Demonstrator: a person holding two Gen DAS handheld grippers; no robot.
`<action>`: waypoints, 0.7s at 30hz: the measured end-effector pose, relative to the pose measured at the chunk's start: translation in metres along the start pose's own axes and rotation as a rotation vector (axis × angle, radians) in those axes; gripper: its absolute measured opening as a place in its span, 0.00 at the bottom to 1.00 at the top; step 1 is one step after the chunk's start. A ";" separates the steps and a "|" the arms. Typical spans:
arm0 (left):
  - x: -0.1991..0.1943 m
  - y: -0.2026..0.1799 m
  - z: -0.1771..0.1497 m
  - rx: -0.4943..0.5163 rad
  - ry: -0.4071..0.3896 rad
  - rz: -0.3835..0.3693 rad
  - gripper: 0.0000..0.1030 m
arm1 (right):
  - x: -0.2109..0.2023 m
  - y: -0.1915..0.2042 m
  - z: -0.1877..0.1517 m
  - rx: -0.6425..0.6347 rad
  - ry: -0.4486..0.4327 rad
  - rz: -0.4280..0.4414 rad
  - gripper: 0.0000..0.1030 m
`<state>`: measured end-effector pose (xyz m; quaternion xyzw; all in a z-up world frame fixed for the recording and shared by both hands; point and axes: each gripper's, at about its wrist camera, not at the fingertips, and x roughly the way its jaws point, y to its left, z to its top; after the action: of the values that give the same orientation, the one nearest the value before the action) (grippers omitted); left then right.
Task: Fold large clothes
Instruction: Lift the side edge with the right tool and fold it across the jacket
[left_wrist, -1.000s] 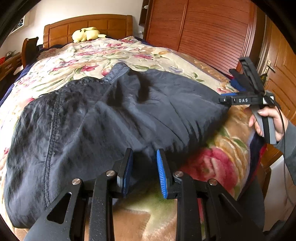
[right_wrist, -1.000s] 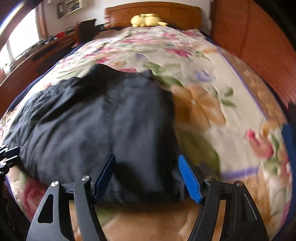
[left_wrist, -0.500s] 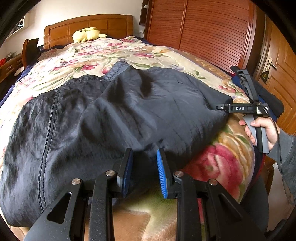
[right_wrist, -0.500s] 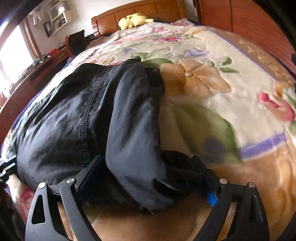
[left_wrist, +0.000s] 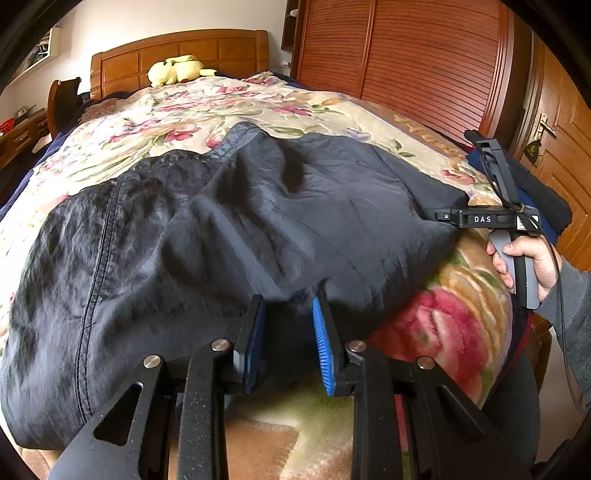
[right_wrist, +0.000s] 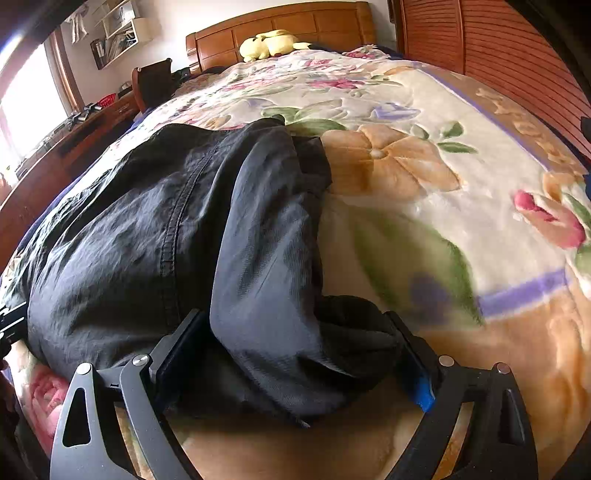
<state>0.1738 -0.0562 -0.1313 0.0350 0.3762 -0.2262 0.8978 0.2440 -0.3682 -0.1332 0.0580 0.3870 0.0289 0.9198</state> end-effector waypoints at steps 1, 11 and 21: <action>-0.001 0.000 0.001 -0.003 0.002 0.001 0.26 | 0.000 0.000 0.000 -0.001 0.000 0.000 0.91; 0.002 -0.021 0.004 0.058 0.040 -0.016 0.27 | -0.002 0.000 0.001 -0.009 0.007 -0.003 0.90; -0.005 -0.005 0.003 0.001 0.048 -0.069 0.27 | -0.055 0.025 0.046 -0.048 -0.019 0.199 0.19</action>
<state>0.1705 -0.0597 -0.1245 0.0277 0.3983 -0.2564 0.8803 0.2386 -0.3527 -0.0588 0.0742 0.3699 0.1289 0.9171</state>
